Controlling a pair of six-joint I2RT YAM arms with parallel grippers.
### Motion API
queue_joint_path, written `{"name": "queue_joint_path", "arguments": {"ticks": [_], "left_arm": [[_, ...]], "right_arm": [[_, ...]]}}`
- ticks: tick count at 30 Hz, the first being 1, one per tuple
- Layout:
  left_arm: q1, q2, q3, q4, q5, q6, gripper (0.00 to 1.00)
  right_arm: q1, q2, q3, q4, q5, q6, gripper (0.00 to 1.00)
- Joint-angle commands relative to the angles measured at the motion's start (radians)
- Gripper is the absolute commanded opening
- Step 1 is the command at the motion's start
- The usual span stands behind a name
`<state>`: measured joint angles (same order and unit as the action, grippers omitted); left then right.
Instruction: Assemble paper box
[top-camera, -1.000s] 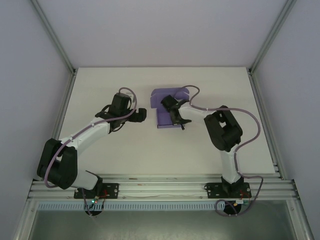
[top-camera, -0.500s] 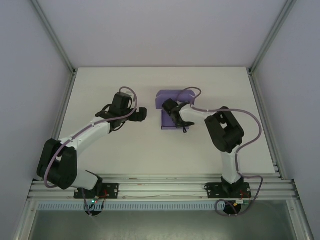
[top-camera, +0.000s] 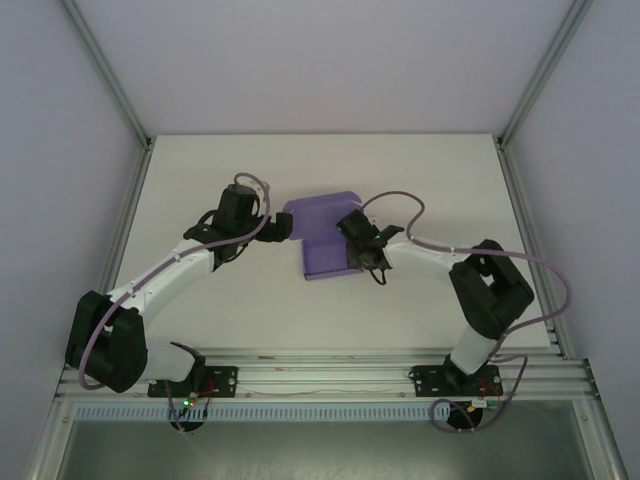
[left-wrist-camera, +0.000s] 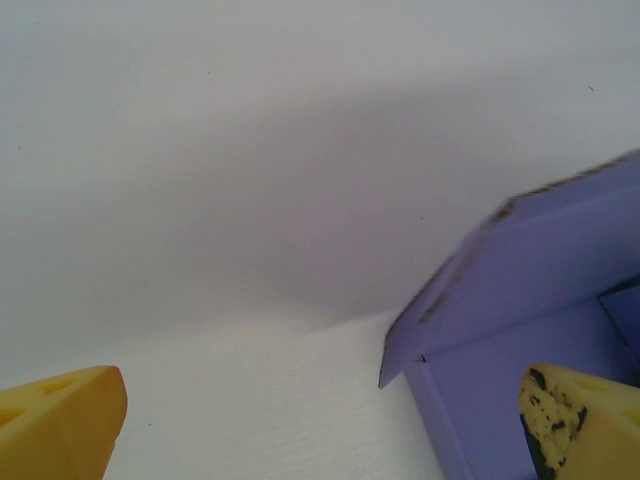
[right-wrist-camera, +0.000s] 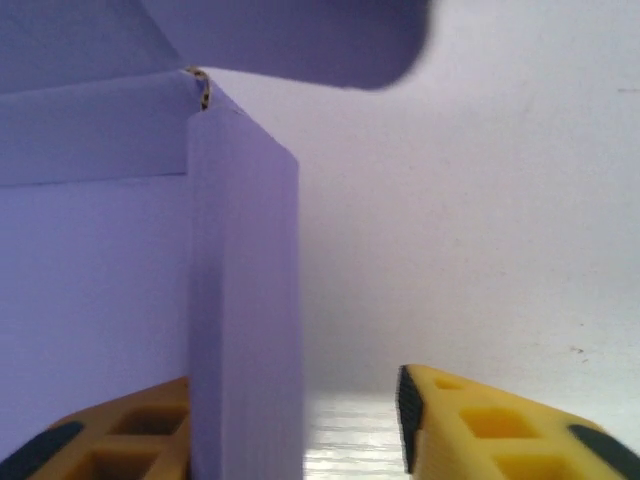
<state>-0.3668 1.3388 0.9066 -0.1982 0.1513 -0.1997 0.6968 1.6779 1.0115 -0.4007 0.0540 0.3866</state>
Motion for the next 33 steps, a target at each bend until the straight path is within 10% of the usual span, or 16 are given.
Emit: {"name": "queue_joint_path", "arguments": {"ticks": [1,21,33], "left_arm": [[-0.010,-0.033,-0.020,0.001,0.019,0.027,1.00],[-0.011,-0.011,-0.027,0.014,0.041,0.062,1.00],[0.000,-0.082,-0.104,0.004,-0.095,-0.015,1.00]], "right_arm": [[-0.003,-0.066,-0.019,0.107,-0.003,0.011,0.55],[-0.072,-0.140,-0.109,0.240,-0.092,-0.046,0.67],[-0.103,0.071,0.024,0.165,-0.214,-0.228,0.46]]}}
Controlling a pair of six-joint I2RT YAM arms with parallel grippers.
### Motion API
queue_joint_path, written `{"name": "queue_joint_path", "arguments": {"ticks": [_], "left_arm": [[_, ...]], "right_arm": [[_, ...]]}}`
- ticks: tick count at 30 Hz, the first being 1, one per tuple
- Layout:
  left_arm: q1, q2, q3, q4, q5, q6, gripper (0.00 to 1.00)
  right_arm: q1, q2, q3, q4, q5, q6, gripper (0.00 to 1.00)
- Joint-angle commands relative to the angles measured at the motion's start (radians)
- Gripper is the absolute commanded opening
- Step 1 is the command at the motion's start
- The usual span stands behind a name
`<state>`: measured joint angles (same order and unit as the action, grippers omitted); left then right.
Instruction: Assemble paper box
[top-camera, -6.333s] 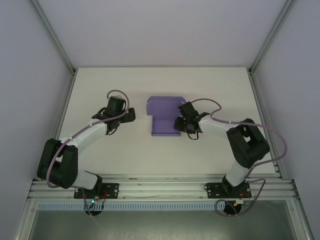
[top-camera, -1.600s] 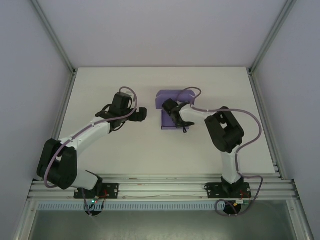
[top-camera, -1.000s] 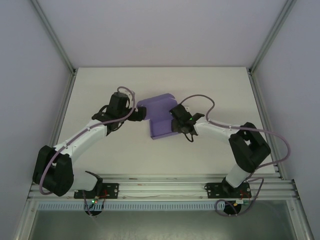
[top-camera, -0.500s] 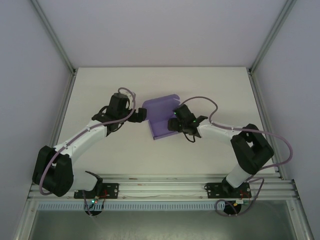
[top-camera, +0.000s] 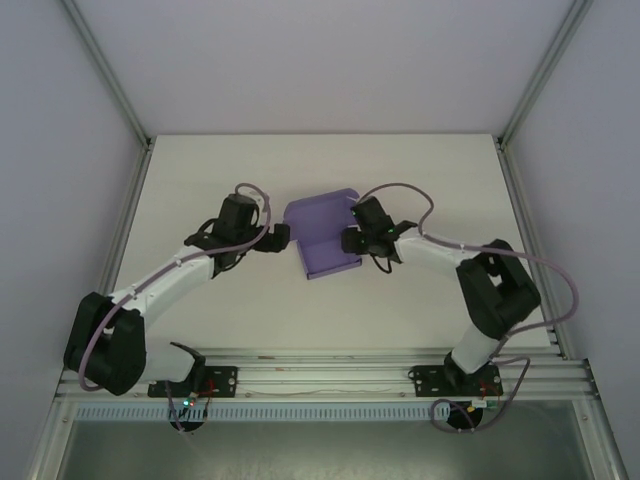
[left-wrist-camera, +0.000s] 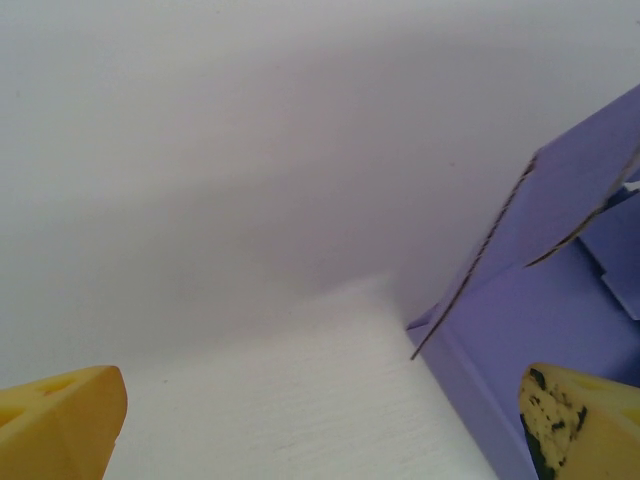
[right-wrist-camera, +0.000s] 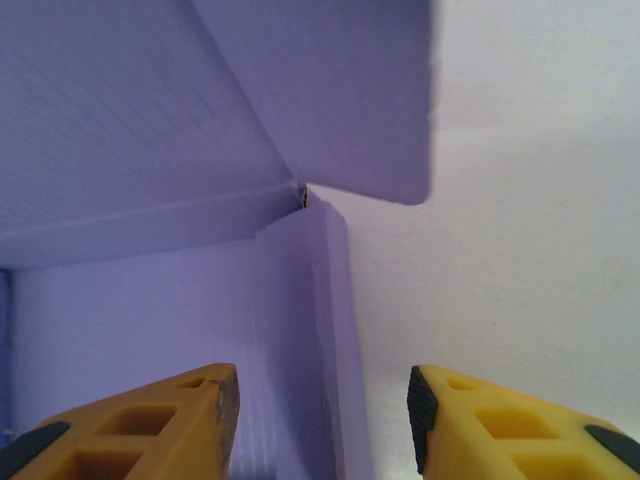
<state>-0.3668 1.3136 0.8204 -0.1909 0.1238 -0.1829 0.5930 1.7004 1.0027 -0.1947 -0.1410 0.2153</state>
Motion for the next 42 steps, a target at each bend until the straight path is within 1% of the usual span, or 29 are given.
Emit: {"name": "queue_joint_path", "arguments": {"ticks": [1,2,3,5,6,7,9,11,13,15,16,18,19,21,25,26,28,30,34,37,38,42], "left_arm": [[0.003,-0.071,-0.025,-0.005,-0.075,-0.035,1.00],[0.007,-0.085,-0.034,-0.004,-0.078,-0.039,1.00],[0.010,-0.102,-0.046,-0.002,-0.078,-0.041,1.00],[0.016,-0.131,-0.062,0.002,-0.081,-0.044,1.00],[0.018,-0.145,-0.069,0.002,-0.083,-0.045,1.00],[0.021,-0.156,-0.075,0.005,-0.088,-0.047,1.00],[0.025,-0.172,-0.082,0.005,-0.095,-0.050,1.00],[0.034,-0.179,-0.093,0.010,-0.125,-0.077,1.00],[0.061,-0.187,-0.104,0.013,-0.157,-0.128,1.00],[0.107,-0.202,-0.131,0.040,-0.151,-0.179,1.00],[0.126,-0.209,-0.147,0.066,-0.128,-0.194,1.00],[0.158,-0.212,-0.166,0.121,-0.040,-0.203,1.00],[0.161,-0.208,-0.173,0.159,0.003,-0.193,1.00],[0.161,-0.184,-0.185,0.263,0.142,-0.168,1.00],[0.152,-0.102,-0.153,0.435,0.480,-0.119,1.00],[0.143,-0.086,-0.143,0.471,0.543,-0.113,1.00],[0.118,-0.060,-0.117,0.521,0.630,-0.087,1.00],[0.097,-0.041,-0.090,0.533,0.667,-0.063,1.00],[0.061,-0.022,-0.049,0.534,0.725,-0.013,1.00],[0.048,-0.023,-0.031,0.529,0.738,0.014,1.00],[0.047,-0.026,-0.025,0.530,0.742,0.018,1.00],[0.040,-0.034,0.000,0.529,0.757,0.044,1.00]], "right_arm": [[0.000,0.065,0.044,-0.046,-0.017,-0.057,0.44],[0.000,0.080,0.053,-0.055,-0.010,-0.058,0.42],[-0.001,0.093,0.064,-0.066,-0.011,-0.061,0.37],[0.000,0.103,0.069,-0.071,-0.014,-0.062,0.30],[-0.001,0.104,0.069,-0.072,-0.013,-0.062,0.18],[0.000,0.106,0.071,-0.077,-0.016,-0.065,0.11],[0.000,0.106,0.068,-0.081,-0.010,-0.065,0.00],[0.000,0.084,0.045,-0.043,-0.020,-0.072,0.00],[-0.005,0.029,0.010,0.035,-0.052,-0.082,0.00],[-0.004,-0.048,-0.040,0.141,-0.068,-0.100,0.00],[-0.003,-0.092,-0.067,0.205,-0.079,-0.107,0.00],[-0.004,-0.184,-0.135,0.361,-0.153,-0.142,0.00],[-0.003,-0.222,-0.162,0.438,-0.196,-0.149,0.00],[-0.002,-0.280,-0.181,0.528,-0.275,-0.162,0.00],[0.009,-0.318,-0.139,0.548,-0.422,-0.182,0.00],[0.017,-0.320,-0.129,0.552,-0.445,-0.195,0.00],[0.039,-0.324,-0.114,0.543,-0.462,-0.247,0.00],[0.058,-0.324,-0.097,0.516,-0.454,-0.288,0.00],[0.078,-0.308,-0.080,0.493,-0.451,-0.315,0.00],[0.088,-0.287,-0.063,0.443,-0.419,-0.338,0.00],[0.092,-0.281,-0.059,0.427,-0.393,-0.343,0.00],[0.121,-0.253,-0.022,0.337,-0.208,-0.369,0.00]]}}
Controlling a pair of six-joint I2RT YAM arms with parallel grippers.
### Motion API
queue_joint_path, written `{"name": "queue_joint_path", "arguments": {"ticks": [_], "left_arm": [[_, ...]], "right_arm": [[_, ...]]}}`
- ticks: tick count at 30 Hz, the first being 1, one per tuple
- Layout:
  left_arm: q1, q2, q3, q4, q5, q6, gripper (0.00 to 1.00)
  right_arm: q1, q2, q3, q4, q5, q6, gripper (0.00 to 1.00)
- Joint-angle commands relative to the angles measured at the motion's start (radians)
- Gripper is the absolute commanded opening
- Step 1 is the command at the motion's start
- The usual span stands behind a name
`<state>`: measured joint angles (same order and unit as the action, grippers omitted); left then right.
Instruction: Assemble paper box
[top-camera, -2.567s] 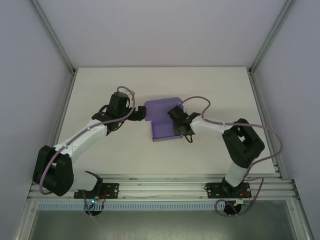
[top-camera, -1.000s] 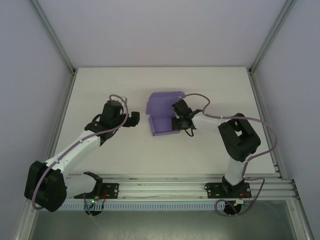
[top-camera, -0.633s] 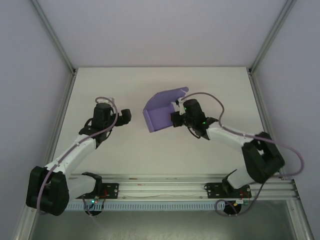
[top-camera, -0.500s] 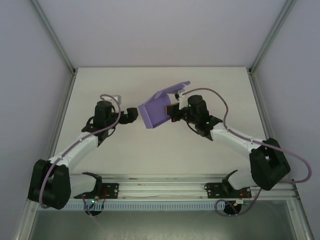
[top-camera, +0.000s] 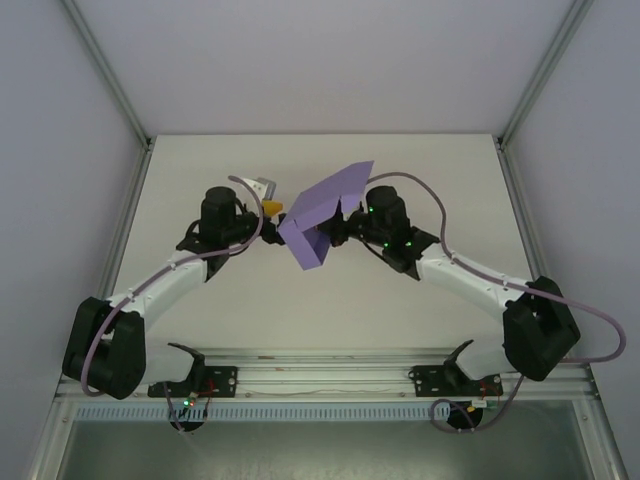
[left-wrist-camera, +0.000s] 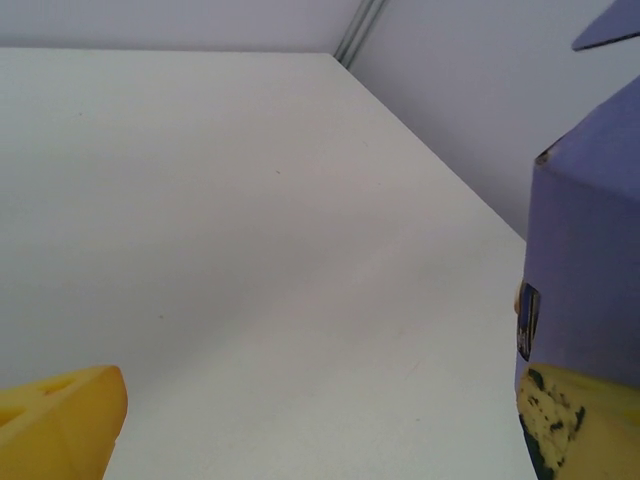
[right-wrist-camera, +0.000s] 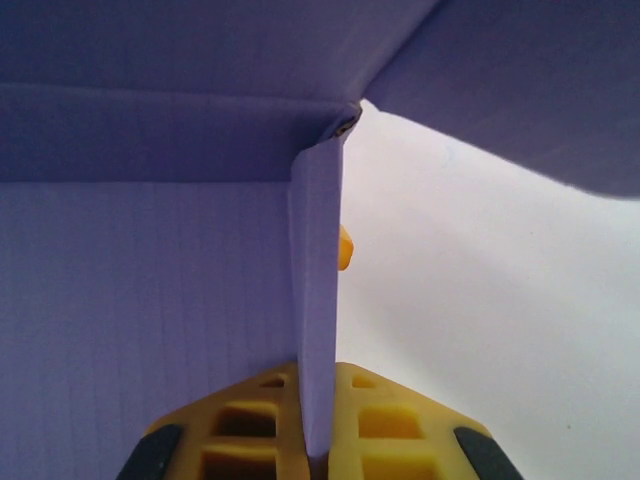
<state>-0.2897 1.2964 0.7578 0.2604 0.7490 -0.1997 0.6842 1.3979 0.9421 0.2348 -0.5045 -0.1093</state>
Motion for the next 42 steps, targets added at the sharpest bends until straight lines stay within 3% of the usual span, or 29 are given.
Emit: {"name": "queue_joint_path", "arguments": {"ticks": [1,7,12,14,17,20,23,26,31,38,42], "left_arm": [[-0.040,-0.019,0.073,0.066,0.126,0.071,1.00],[-0.056,-0.013,0.128,0.001,0.098,0.117,1.00],[-0.059,-0.022,0.125,-0.040,0.015,0.130,1.00],[-0.059,-0.036,0.109,-0.068,-0.137,0.105,1.00],[-0.041,-0.065,0.080,-0.171,-0.486,0.034,1.00],[0.022,-0.087,0.055,-0.303,-0.720,-0.043,1.00],[0.081,-0.094,0.050,-0.449,-0.919,-0.115,1.00],[0.100,-0.089,0.054,-0.536,-1.027,-0.162,1.00],[0.100,-0.090,0.057,-0.561,-1.003,-0.181,1.00],[0.100,-0.142,0.017,-0.474,-0.821,-0.109,1.00],[0.100,-0.169,-0.009,-0.426,-0.711,-0.071,1.00]], "right_arm": [[0.039,0.061,0.052,-0.115,0.208,-0.040,0.00],[0.134,0.150,0.158,-0.260,0.621,0.011,0.01],[0.140,0.147,0.150,-0.231,0.659,0.066,0.01],[0.137,0.116,0.142,-0.229,0.703,0.086,0.00],[0.121,0.057,0.136,-0.275,0.772,0.135,0.00],[0.084,-0.004,0.122,-0.354,0.761,0.220,0.00],[0.054,-0.034,0.093,-0.422,0.717,0.281,0.00],[0.049,-0.005,0.084,-0.501,0.734,0.311,0.00],[0.048,0.127,0.067,-0.549,0.745,0.433,0.00],[0.047,0.362,0.156,-0.665,0.699,0.566,0.00],[0.056,0.418,0.177,-0.699,0.698,0.597,0.06]]}}
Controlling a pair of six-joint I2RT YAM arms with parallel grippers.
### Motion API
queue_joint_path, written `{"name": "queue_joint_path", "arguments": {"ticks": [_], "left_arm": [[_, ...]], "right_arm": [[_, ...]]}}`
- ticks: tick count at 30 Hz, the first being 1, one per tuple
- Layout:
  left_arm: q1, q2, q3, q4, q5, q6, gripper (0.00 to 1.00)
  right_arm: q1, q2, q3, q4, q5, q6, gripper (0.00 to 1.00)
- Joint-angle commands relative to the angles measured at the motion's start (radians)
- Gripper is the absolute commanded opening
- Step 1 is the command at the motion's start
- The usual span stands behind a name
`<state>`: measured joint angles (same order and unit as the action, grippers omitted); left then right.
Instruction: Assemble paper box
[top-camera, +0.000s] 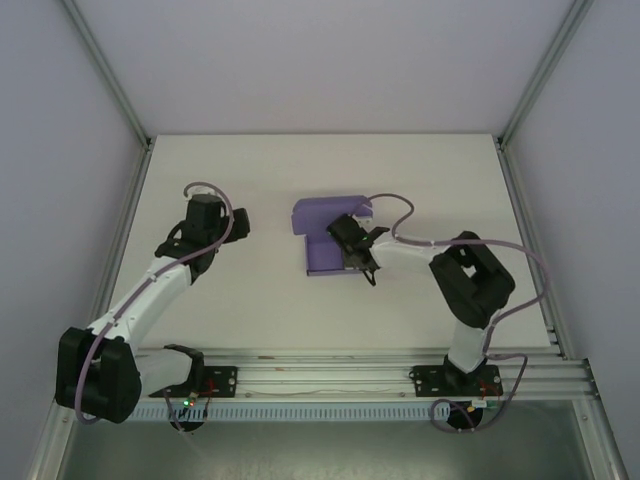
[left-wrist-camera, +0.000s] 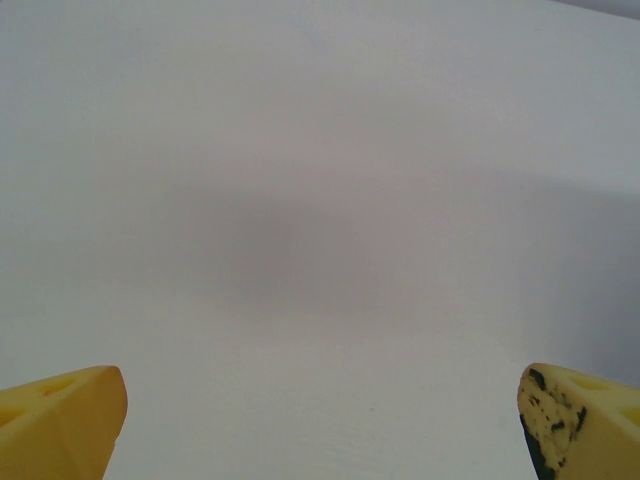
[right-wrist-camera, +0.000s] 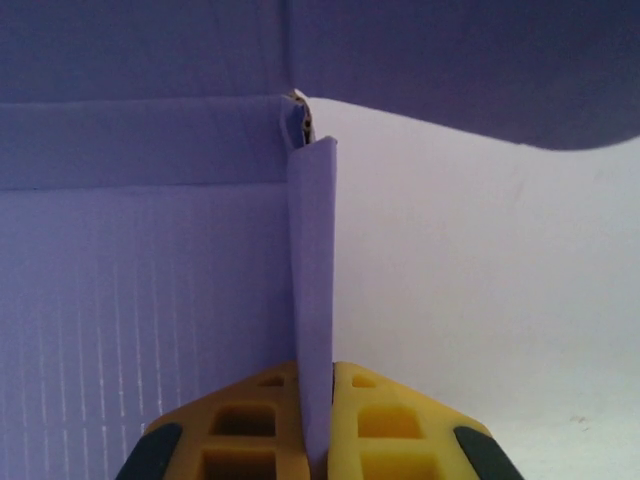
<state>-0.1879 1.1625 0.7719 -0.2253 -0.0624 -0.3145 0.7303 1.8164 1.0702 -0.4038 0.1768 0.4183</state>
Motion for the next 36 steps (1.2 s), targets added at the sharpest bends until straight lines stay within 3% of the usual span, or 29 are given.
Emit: {"name": "queue_joint_path", "arguments": {"ticks": [1,7,10,17,24,29,34,36], "left_arm": [[-0.004,-0.042,-0.030,0.072,0.122,0.053,1.00],[-0.004,-0.051,-0.032,0.087,0.175,0.078,1.00],[-0.007,-0.050,-0.025,0.090,0.220,0.091,1.00],[-0.039,-0.033,-0.006,0.107,0.306,0.160,1.00],[-0.062,-0.002,0.024,0.109,0.311,0.183,1.00],[-0.079,0.024,0.040,0.110,0.411,0.283,1.00],[-0.079,0.108,0.116,0.080,0.606,0.432,1.00],[-0.080,0.156,0.171,0.034,0.651,0.487,1.00]], "right_arm": [[0.011,0.007,0.055,-0.076,0.026,0.077,0.09],[0.026,0.021,0.081,-0.133,0.081,0.080,0.25],[0.027,-0.024,0.073,-0.094,0.059,0.074,0.40],[0.027,-0.160,0.023,0.022,0.053,0.052,0.60],[0.003,-0.214,-0.024,0.104,-0.037,0.018,0.67],[-0.032,-0.319,-0.025,0.166,-0.073,-0.289,0.73],[-0.135,-0.387,0.027,0.120,-0.355,-0.693,1.00],[-0.182,-0.356,0.088,0.060,-0.446,-0.795,1.00]]}}
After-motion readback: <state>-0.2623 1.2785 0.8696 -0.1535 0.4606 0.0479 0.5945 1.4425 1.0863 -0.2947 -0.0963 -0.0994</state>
